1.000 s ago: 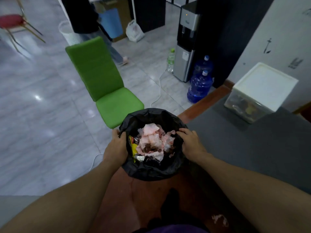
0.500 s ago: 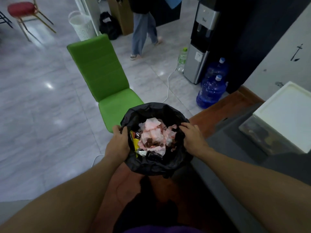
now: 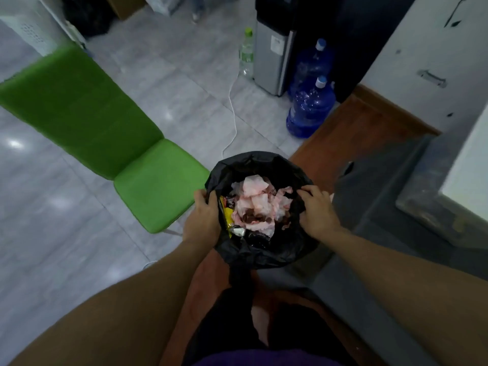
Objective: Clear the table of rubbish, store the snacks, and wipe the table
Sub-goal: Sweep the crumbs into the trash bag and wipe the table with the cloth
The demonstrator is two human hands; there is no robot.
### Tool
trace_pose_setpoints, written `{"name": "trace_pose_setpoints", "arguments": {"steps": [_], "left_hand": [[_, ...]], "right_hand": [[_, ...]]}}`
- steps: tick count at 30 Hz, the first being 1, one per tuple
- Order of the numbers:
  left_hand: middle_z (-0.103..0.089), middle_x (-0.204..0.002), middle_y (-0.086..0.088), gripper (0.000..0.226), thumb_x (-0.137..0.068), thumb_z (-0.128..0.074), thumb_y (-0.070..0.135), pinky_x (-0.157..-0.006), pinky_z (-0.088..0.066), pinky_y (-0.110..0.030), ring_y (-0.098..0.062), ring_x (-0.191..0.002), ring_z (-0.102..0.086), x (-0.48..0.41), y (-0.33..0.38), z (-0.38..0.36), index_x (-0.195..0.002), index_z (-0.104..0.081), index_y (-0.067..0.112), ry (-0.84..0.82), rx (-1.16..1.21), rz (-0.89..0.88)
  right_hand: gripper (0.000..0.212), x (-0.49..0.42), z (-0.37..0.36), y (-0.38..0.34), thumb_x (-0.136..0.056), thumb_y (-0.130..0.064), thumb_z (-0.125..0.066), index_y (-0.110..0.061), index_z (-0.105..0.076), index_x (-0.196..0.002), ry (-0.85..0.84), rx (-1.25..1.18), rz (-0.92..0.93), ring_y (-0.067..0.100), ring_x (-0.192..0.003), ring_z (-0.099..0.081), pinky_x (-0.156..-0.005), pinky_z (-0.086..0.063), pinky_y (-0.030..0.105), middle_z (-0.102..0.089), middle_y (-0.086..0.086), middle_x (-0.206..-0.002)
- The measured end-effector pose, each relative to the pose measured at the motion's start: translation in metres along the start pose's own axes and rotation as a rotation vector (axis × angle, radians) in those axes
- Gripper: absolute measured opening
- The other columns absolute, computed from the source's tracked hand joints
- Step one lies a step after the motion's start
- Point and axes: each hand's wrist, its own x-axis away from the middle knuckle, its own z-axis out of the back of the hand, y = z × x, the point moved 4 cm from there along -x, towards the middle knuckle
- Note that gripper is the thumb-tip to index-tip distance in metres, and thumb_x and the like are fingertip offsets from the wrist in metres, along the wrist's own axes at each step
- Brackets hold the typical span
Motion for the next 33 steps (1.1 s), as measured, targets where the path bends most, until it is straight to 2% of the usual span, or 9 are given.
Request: {"name": "trace_pose_setpoints", "arguments": {"steps": [3,5,8,10,14,19,23,28,33], "left_hand": [[-0.036,-0.13,-0.026,0.056,-0.086,-0.053,-0.009,-0.059,-0.045,-0.042,-0.041,-0.07,-0.058,-0.035,0.004,-0.017,-0.139,-0.038,-0.001,-0.069,0.002,-0.03],[-0.034,-0.129,-0.027,0.057,-0.087,-0.054,-0.007,-0.063,-0.047,-0.043,-0.043,-0.074,-0.058,-0.053,0.009,-0.033,-0.14,-0.036,-0.003,-0.116,0.013,-0.057],[-0.032,-0.128,-0.027,0.06,-0.084,-0.056,-0.006,-0.072,-0.053,-0.052,-0.046,-0.082,-0.057,-0.082,0.014,-0.065,-0.14,-0.033,-0.004,-0.165,0.041,-0.106],[-0.031,-0.128,-0.027,0.062,-0.081,-0.056,-0.007,-0.079,-0.052,-0.052,-0.047,-0.09,-0.055,-0.098,0.017,-0.085,-0.139,-0.033,-0.004,-0.187,0.052,-0.126],[-0.028,-0.131,-0.024,0.066,-0.081,-0.055,-0.003,-0.08,-0.052,-0.051,-0.046,-0.092,-0.053,-0.13,0.022,-0.141,-0.142,-0.03,-0.002,-0.234,0.063,-0.132],[-0.027,-0.13,-0.025,0.069,-0.08,-0.051,-0.004,-0.085,-0.049,-0.048,-0.043,-0.094,-0.049,-0.167,0.022,-0.226,-0.144,-0.027,-0.004,-0.289,0.094,-0.136],[-0.024,-0.134,-0.026,0.072,-0.079,-0.051,-0.003,-0.081,-0.047,-0.044,-0.045,-0.097,-0.05,-0.187,0.013,-0.294,-0.145,-0.023,-0.005,-0.351,0.123,-0.108],[-0.014,-0.143,-0.03,0.082,-0.078,-0.055,-0.002,-0.098,-0.046,-0.042,-0.051,-0.113,-0.046,-0.208,-0.004,-0.375,-0.15,-0.014,-0.006,-0.432,0.192,-0.065],[-0.009,-0.15,-0.025,0.088,-0.084,-0.062,0.009,-0.097,-0.036,-0.027,-0.044,-0.126,-0.039,-0.22,-0.009,-0.423,-0.153,-0.008,0.0,-0.516,0.19,-0.027]], "right_hand": [[0.072,-0.021,-0.008,0.009,-0.083,0.003,-0.062,-0.011,-0.039,-0.15,-0.041,-0.025,-0.111,0.038,-0.126,-0.035,-0.107,-0.038,0.04,-0.03,0.007,-0.15],[0.076,-0.034,-0.017,0.019,-0.083,0.003,-0.064,-0.012,-0.034,-0.152,-0.078,-0.025,-0.159,0.037,-0.126,-0.034,-0.106,-0.039,0.04,-0.027,0.006,-0.151],[0.078,-0.059,-0.031,0.04,-0.083,0.001,-0.065,-0.013,-0.032,-0.153,-0.103,-0.034,-0.207,0.036,-0.127,-0.031,-0.105,-0.04,0.039,-0.026,0.005,-0.151],[0.075,-0.074,-0.04,0.054,-0.084,-0.002,-0.065,-0.014,-0.035,-0.151,-0.09,-0.049,-0.245,0.036,-0.127,-0.03,-0.105,-0.04,0.04,-0.027,0.003,-0.151],[0.069,-0.105,-0.081,0.088,-0.085,-0.004,-0.062,-0.015,-0.038,-0.148,-0.13,-0.079,-0.326,0.036,-0.127,-0.03,-0.108,-0.038,0.041,-0.027,0.002,-0.151],[0.071,-0.147,-0.146,0.135,-0.088,-0.009,-0.062,-0.016,-0.032,-0.151,-0.2,-0.053,-0.398,0.036,-0.13,-0.027,-0.106,-0.04,0.04,-0.022,0.0,-0.152],[0.07,-0.18,-0.201,0.163,-0.089,-0.013,-0.064,-0.014,-0.031,-0.15,-0.272,-0.024,-0.424,0.038,-0.13,-0.026,-0.101,-0.042,0.042,-0.021,0.002,-0.152],[0.077,-0.212,-0.27,0.194,-0.09,-0.016,-0.064,-0.013,-0.022,-0.154,-0.347,0.001,-0.437,0.038,-0.131,-0.024,-0.099,-0.042,0.043,-0.016,0.001,-0.153],[0.082,-0.228,-0.319,0.22,-0.09,-0.023,-0.067,-0.013,-0.018,-0.155,-0.388,0.031,-0.468,0.038,-0.132,-0.024,-0.097,-0.043,0.041,-0.013,0.001,-0.154]]}}
